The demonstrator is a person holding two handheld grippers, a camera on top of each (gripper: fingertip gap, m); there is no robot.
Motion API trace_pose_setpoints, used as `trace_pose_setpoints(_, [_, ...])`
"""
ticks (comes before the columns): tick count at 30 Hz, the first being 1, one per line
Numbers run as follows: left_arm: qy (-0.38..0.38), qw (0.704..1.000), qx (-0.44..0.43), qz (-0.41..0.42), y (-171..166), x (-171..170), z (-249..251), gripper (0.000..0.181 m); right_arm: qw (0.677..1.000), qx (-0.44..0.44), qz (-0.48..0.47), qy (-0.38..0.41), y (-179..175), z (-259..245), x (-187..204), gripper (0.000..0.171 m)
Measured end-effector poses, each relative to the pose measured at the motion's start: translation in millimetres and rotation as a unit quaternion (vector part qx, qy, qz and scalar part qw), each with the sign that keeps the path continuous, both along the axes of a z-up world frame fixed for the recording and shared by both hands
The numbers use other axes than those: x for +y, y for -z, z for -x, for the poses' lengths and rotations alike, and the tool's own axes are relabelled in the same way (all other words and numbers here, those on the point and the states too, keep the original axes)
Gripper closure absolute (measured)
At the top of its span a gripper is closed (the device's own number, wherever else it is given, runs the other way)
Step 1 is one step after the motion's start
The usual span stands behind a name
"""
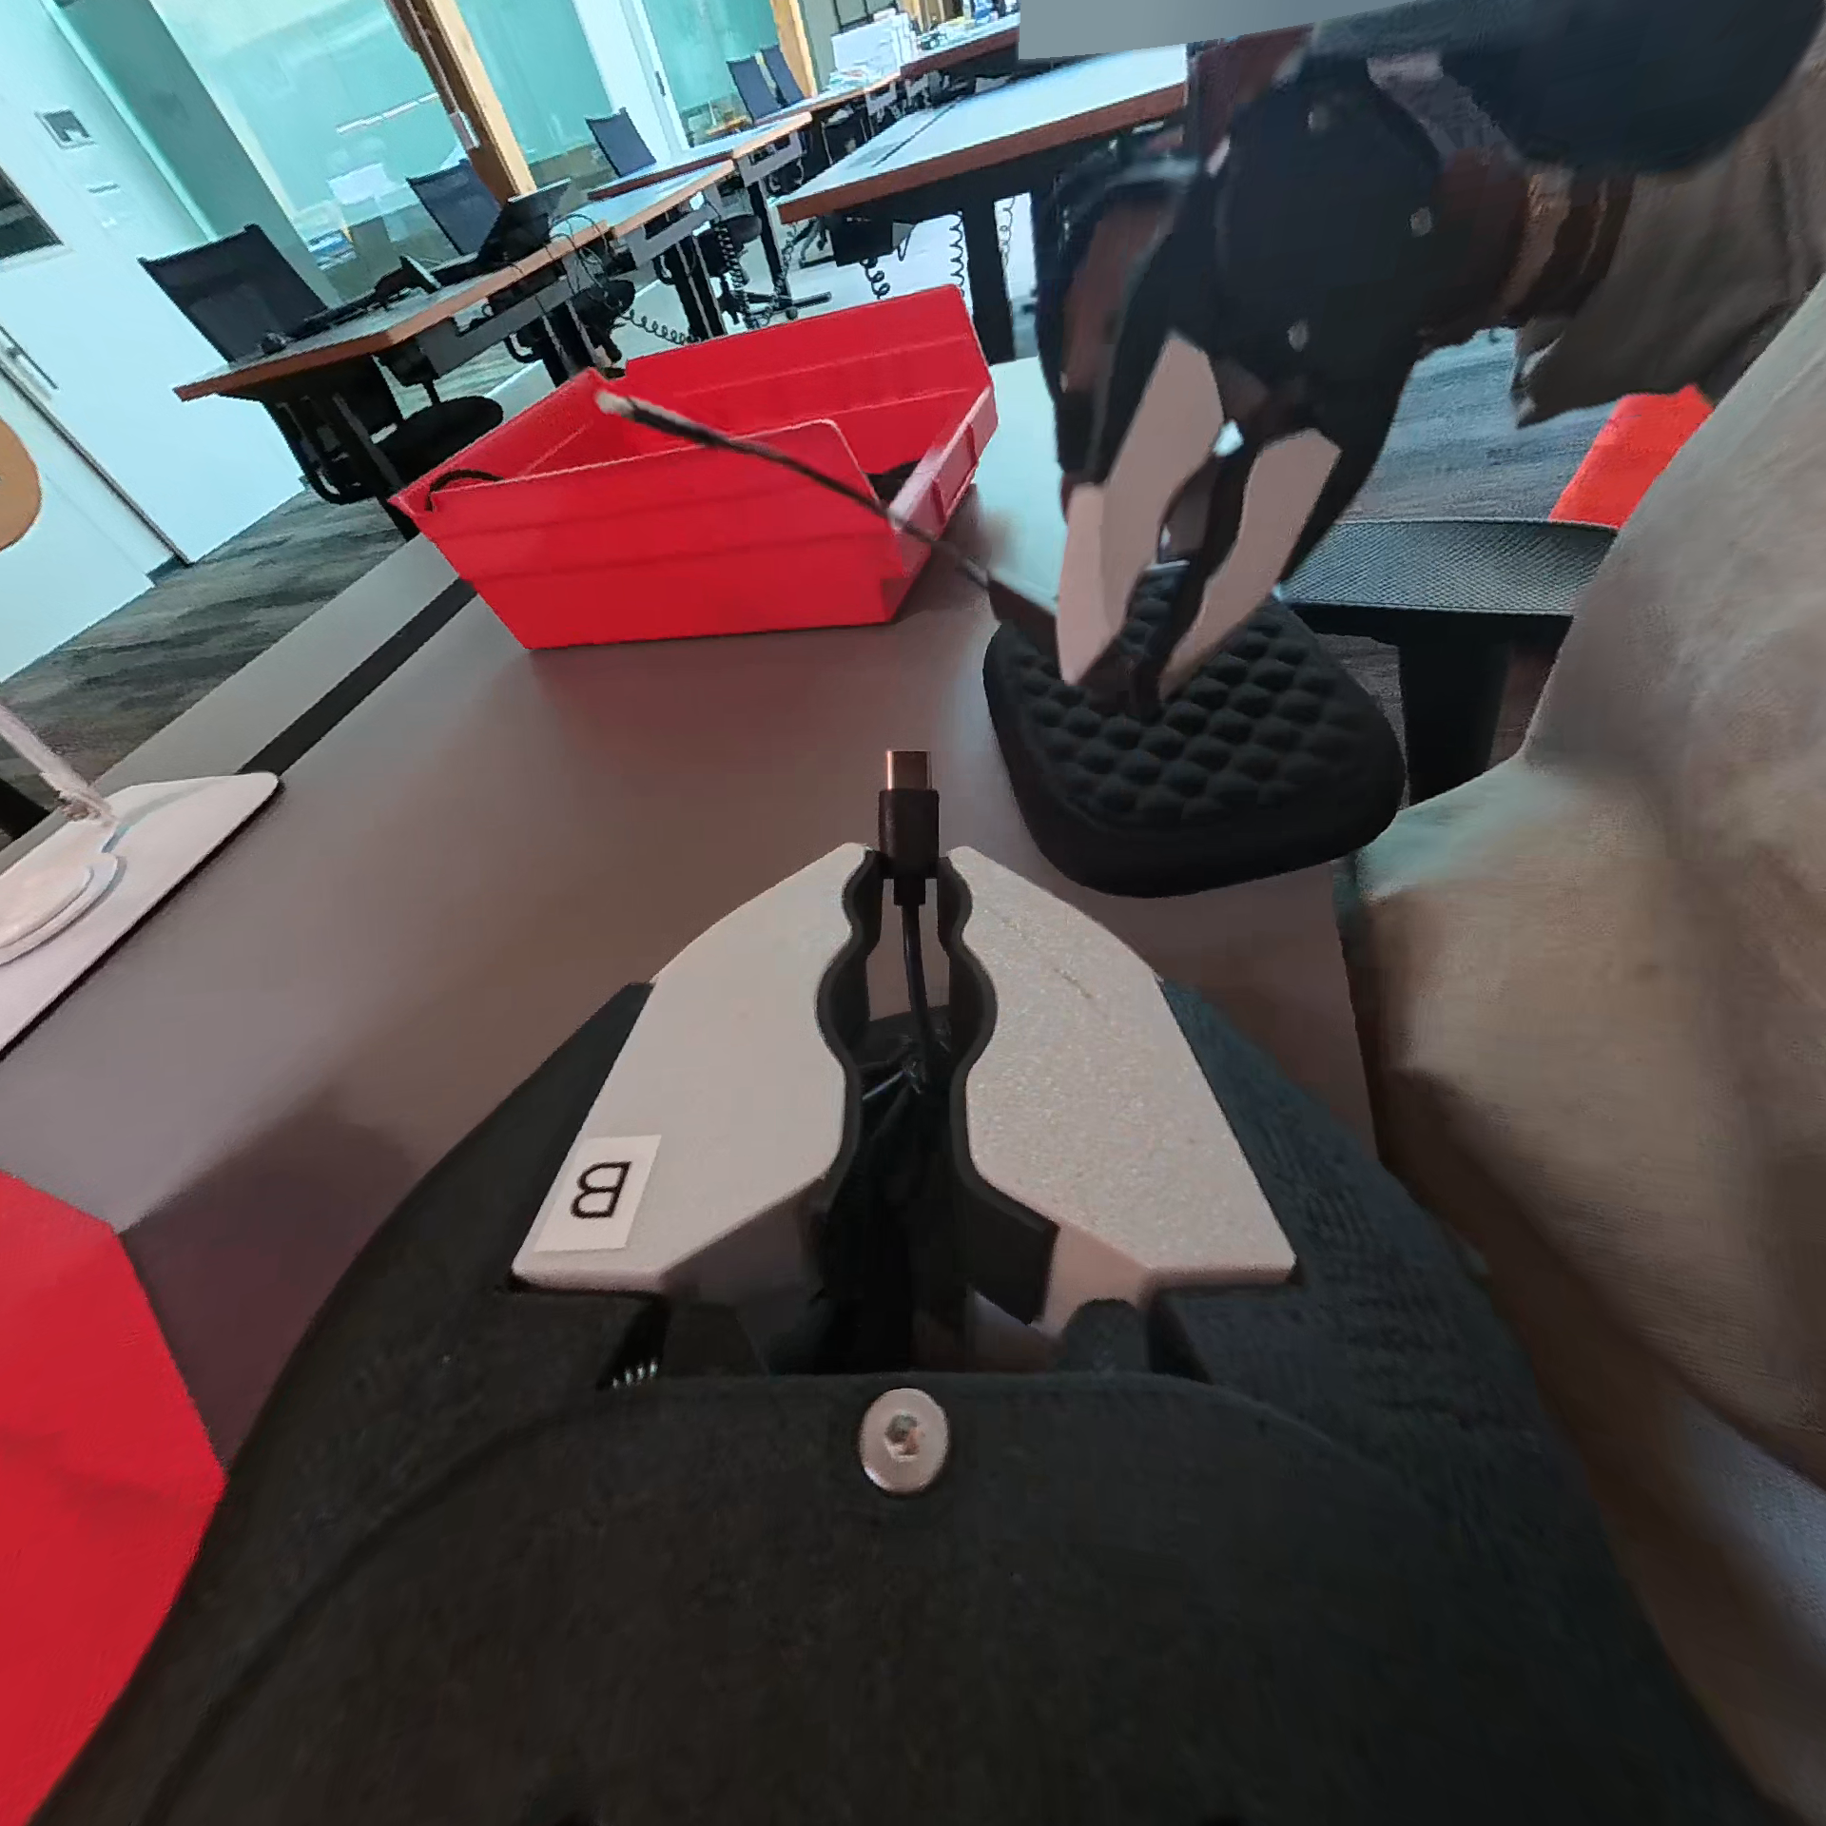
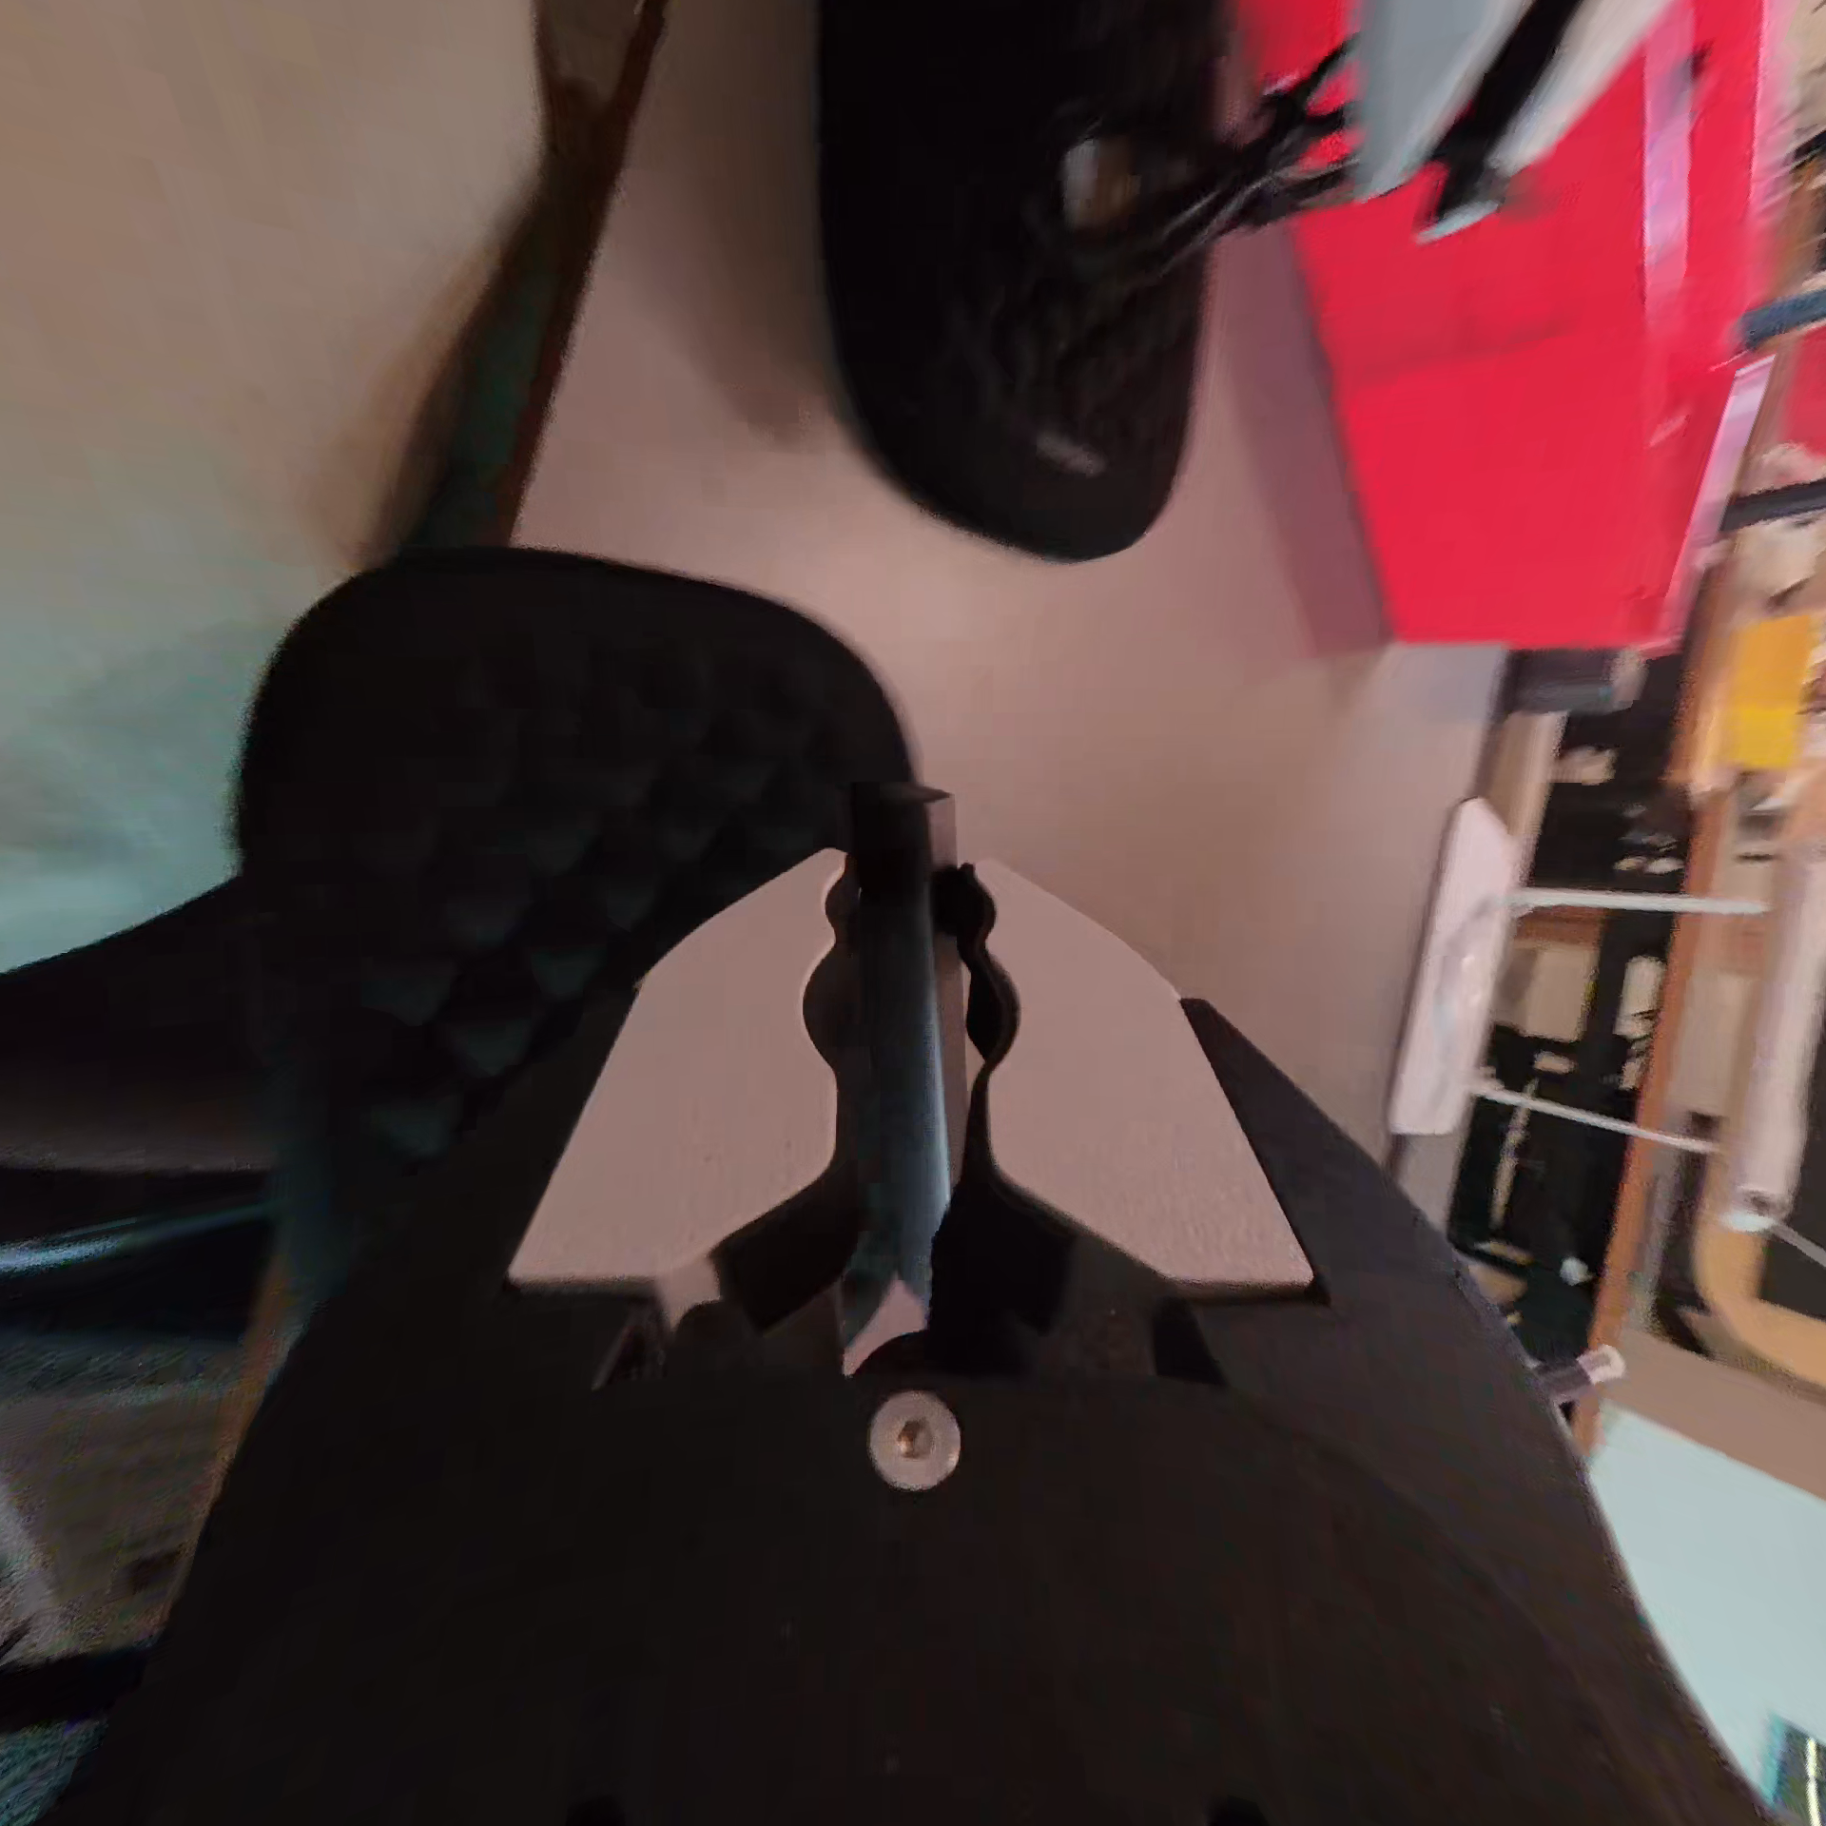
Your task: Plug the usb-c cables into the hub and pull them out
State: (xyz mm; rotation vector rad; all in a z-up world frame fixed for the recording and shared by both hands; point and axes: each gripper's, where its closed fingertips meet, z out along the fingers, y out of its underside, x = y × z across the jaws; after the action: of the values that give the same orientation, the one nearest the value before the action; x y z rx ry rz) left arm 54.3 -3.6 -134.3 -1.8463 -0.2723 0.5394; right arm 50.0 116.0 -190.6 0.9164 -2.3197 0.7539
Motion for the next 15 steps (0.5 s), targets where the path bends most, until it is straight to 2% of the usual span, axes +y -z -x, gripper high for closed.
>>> trace_pose_setpoints(3, [0.011, 1.0, 0.002, 0.002, -0.1, 9.1, -0.3, 0.17, 0.999, 0.014, -0.024, 0.037, 17.8, -1.3, 10.2, 0.152])
trace_pose_setpoints(6, [0.016, 1.0, 0.003, 0.012, 2.1, 13.1, -1.8, 0.17, 0.995, -0.059, -0.048, 0.067, 18.1, -6.9, 15.9, 0.152])
trace_pose_setpoints(9, [0.015, 1.0, 0.004, 0.012, 1.8, 13.0, -2.3, 0.17, 0.992, -0.09, -0.07, 0.047, 19.3, -13.5, 18.8, 0.156])
trace_pose_setpoints(15, [0.016, 1.0, 0.004, 0.007, 2.4, 12.6, -2.0, 0.17, 0.986, -0.099, -0.133, -0.027, 22.8, -17.2, 19.4, 0.159])
